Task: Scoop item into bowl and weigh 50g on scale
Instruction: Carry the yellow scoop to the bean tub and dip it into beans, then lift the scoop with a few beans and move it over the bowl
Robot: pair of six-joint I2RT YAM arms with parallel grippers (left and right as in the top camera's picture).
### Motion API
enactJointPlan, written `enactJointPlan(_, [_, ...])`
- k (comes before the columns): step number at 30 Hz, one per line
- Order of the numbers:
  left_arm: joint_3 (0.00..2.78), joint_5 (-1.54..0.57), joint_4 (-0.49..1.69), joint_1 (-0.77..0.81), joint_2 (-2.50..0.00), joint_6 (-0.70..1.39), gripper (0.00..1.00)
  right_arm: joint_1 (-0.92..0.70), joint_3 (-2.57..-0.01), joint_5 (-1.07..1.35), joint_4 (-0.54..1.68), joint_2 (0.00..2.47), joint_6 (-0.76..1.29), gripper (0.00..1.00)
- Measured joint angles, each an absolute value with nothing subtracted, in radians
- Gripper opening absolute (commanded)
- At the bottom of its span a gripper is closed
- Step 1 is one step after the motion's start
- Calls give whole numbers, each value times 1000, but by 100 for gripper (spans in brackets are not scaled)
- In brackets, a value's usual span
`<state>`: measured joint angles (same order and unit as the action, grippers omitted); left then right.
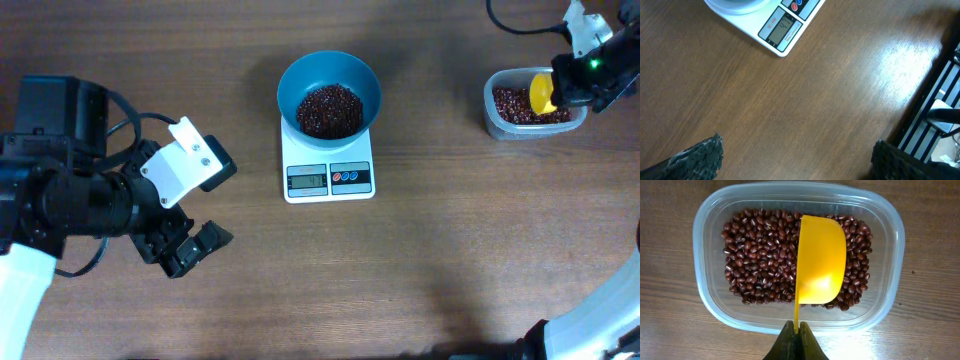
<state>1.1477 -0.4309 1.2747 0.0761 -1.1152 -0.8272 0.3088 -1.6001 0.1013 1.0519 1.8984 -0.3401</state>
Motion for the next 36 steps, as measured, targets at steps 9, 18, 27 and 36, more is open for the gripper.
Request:
enactJointPlan(9, [1148, -431, 1275, 76, -1115, -827, 99, 226, -1534, 114, 1020, 1901, -340, 4])
enactJointPlan(18, [1148, -431, 1275, 76, -1115, -827, 99, 281, -1535, 86, 1022, 1901, -293, 4])
enactJointPlan(27, [1148, -431, 1275, 76, -1115, -827, 99, 281, -1587, 135, 1103, 1901, -287, 4])
enactJointPlan(36, [1148, -431, 1275, 76, -1115, -827, 99, 503, -1587, 491, 1105, 1901, -288, 4])
